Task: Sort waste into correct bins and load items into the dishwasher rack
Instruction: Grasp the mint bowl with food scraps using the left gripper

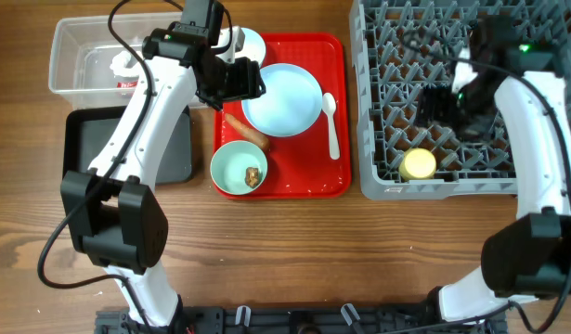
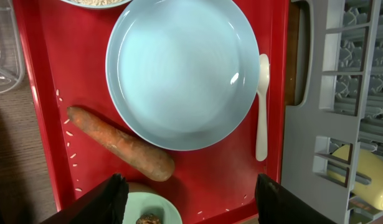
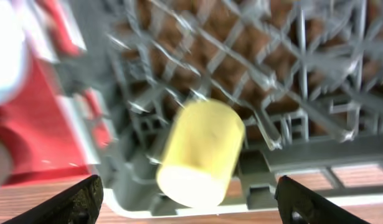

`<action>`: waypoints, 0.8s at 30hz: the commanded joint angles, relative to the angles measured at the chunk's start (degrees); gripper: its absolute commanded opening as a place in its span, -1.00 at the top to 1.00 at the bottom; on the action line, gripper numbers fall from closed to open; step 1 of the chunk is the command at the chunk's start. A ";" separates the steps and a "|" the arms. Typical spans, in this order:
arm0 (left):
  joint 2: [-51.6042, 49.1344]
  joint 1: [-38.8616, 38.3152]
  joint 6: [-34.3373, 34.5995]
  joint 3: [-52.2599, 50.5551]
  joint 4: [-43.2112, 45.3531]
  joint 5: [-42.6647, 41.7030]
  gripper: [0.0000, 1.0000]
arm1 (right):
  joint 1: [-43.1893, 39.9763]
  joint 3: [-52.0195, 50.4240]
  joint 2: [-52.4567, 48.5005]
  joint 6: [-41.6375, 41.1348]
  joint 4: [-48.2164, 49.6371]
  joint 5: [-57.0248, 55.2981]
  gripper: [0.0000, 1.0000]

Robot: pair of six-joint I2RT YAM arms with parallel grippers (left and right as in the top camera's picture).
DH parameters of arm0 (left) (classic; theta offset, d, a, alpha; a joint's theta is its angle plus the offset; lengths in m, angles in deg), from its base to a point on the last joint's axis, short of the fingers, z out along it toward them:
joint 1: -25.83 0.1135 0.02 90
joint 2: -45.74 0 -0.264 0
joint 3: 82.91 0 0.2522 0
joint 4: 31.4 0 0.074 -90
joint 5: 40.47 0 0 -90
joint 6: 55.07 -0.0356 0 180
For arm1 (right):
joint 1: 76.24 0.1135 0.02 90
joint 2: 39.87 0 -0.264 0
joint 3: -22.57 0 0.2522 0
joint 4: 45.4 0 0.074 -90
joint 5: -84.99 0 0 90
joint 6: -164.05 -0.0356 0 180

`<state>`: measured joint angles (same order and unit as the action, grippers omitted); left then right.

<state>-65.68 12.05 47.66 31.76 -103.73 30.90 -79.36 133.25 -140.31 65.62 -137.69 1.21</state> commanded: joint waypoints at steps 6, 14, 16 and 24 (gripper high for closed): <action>0.85 -0.20 -0.28 0.68 -0.37 0.52 -0.20 | 9.31 7.28 2.93 -0.74 7.54 9.05 -0.58; 2.03 0.96 0.15 0.68 -2.19 0.57 -0.18 | 21.11 5.42 2.34 -12.09 19.23 3.58 -0.43; 2.60 1.29 0.33 0.68 -3.34 1.46 -0.16 | 23.65 4.81 1.40 -13.40 20.76 3.69 -0.43; 4.59 5.25 5.79 0.68 -5.16 5.66 -0.13 | 29.62 4.79 -4.68 -14.25 18.16 4.37 -0.43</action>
<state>-64.10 15.15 51.03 31.76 -108.54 34.59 -51.99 138.78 -141.29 53.01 -118.67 6.31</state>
